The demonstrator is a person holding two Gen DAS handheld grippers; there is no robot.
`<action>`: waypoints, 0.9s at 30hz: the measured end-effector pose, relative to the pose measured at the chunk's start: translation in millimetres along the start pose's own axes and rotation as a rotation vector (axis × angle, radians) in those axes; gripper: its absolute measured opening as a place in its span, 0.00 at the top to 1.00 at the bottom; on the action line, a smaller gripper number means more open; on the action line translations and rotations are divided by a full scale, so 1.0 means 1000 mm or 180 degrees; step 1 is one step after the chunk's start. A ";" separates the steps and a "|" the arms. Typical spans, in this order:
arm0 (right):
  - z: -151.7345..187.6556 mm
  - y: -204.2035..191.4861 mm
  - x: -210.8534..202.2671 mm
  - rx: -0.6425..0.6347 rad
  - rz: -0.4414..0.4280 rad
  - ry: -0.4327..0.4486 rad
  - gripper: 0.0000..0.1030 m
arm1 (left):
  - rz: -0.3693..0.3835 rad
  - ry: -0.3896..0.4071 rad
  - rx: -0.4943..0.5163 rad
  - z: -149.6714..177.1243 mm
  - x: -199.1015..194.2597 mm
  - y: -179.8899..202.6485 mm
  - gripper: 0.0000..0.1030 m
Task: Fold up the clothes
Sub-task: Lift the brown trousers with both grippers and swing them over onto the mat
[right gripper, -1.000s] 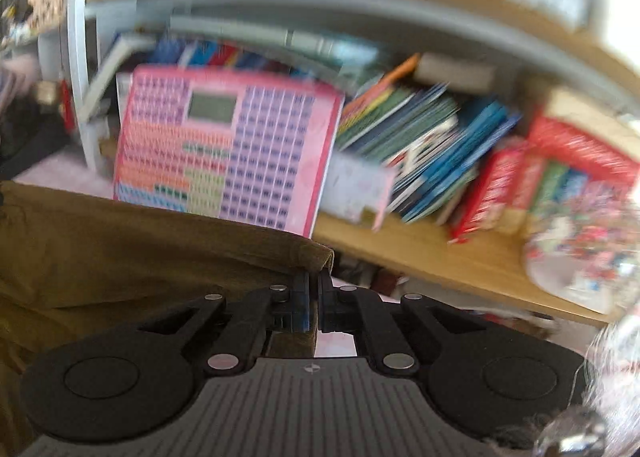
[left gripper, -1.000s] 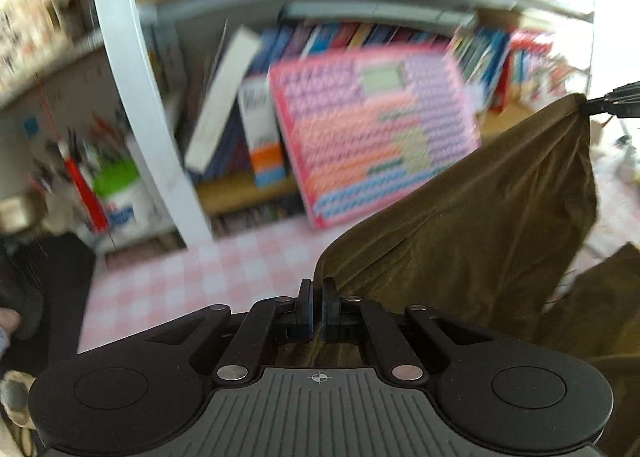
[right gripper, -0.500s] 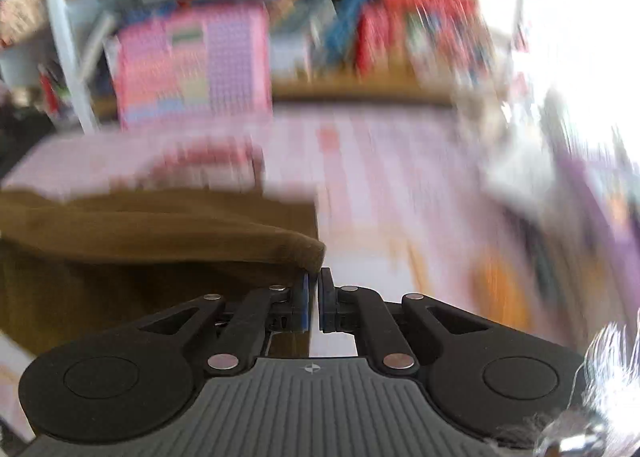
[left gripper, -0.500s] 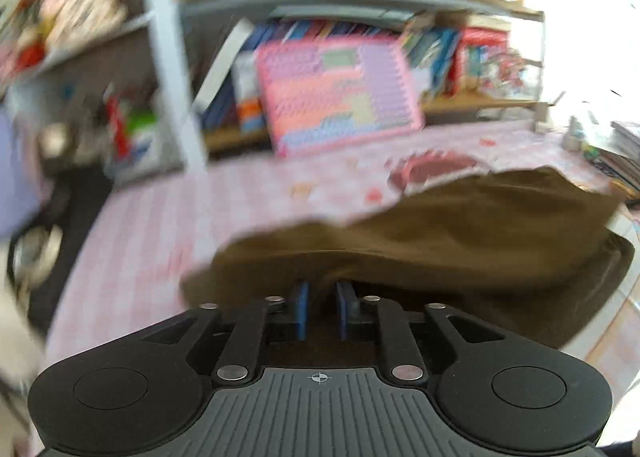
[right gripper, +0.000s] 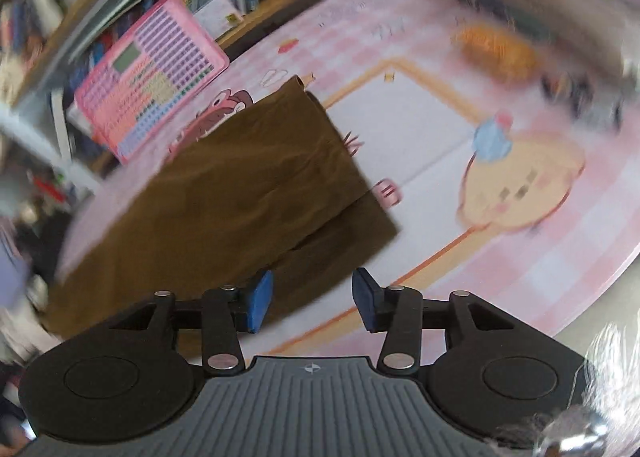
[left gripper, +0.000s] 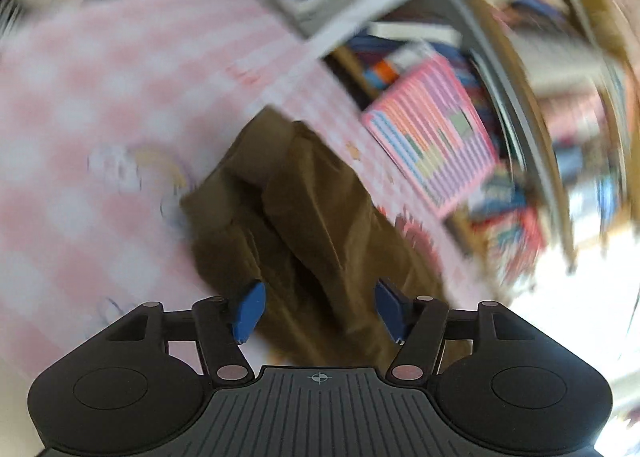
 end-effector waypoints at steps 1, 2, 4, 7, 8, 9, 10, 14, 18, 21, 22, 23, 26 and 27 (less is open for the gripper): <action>-0.002 0.001 0.002 0.0208 -0.0060 -0.0022 0.57 | 0.0046 0.0002 -0.0244 -0.002 0.007 -0.004 0.38; -0.005 0.003 0.005 0.0435 -0.0108 -0.0033 0.56 | 0.0084 -0.0006 -0.0431 -0.004 0.015 -0.006 0.36; -0.009 0.010 0.010 0.0873 -0.0196 -0.0048 0.56 | 0.0109 -0.0005 -0.0709 -0.008 0.028 -0.011 0.36; -0.016 0.019 0.018 0.1366 -0.0302 -0.0063 0.55 | 0.0006 0.0017 -0.0879 -0.013 0.043 -0.018 0.35; -0.018 0.020 0.021 0.1432 -0.0316 -0.0061 0.56 | 0.0009 0.0037 -0.0949 -0.015 0.047 -0.019 0.35; -0.021 0.021 0.023 0.1458 -0.0306 -0.0056 0.55 | 0.0011 0.0057 -0.1019 -0.018 0.051 -0.021 0.35; -0.024 0.022 0.025 0.1479 -0.0290 -0.0051 0.56 | 0.0008 0.0075 -0.1052 -0.020 0.052 -0.022 0.36; -0.034 0.025 0.034 0.1576 -0.0284 -0.0046 0.57 | -0.0078 0.0101 -0.1060 -0.027 0.057 -0.023 0.39; -0.044 0.025 0.046 0.1604 -0.0249 -0.0126 0.82 | -0.0355 -0.0009 -0.0942 -0.030 0.061 -0.026 0.75; -0.052 0.020 0.051 0.1518 -0.0183 -0.0169 0.96 | -0.0447 -0.0030 -0.0850 -0.036 0.059 -0.020 0.95; -0.060 0.010 0.048 0.1452 -0.0238 -0.0133 0.97 | -0.0443 -0.0012 -0.0767 -0.043 0.058 -0.012 0.96; -0.068 0.001 0.045 0.1387 -0.0292 -0.0097 0.97 | -0.0341 0.0035 -0.0669 -0.054 0.057 0.003 0.96; -0.104 -0.043 0.033 0.1075 -0.0577 0.0097 0.97 | -0.0018 0.0192 -0.0441 -0.092 0.056 0.046 0.96; -0.121 -0.064 0.026 0.0924 -0.0692 0.0200 0.97 | 0.0150 0.0279 -0.0440 -0.102 0.051 0.060 0.96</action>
Point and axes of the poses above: each gripper's, at about its wrist camera, not at the fingertips, and x roughly the way its jaws point, y to its right, z to its underside, the point moved 10 cm from there along x, roughly the way its jaws point, and after that the axes turned 8 degrees about x, right-handed, at the moved point
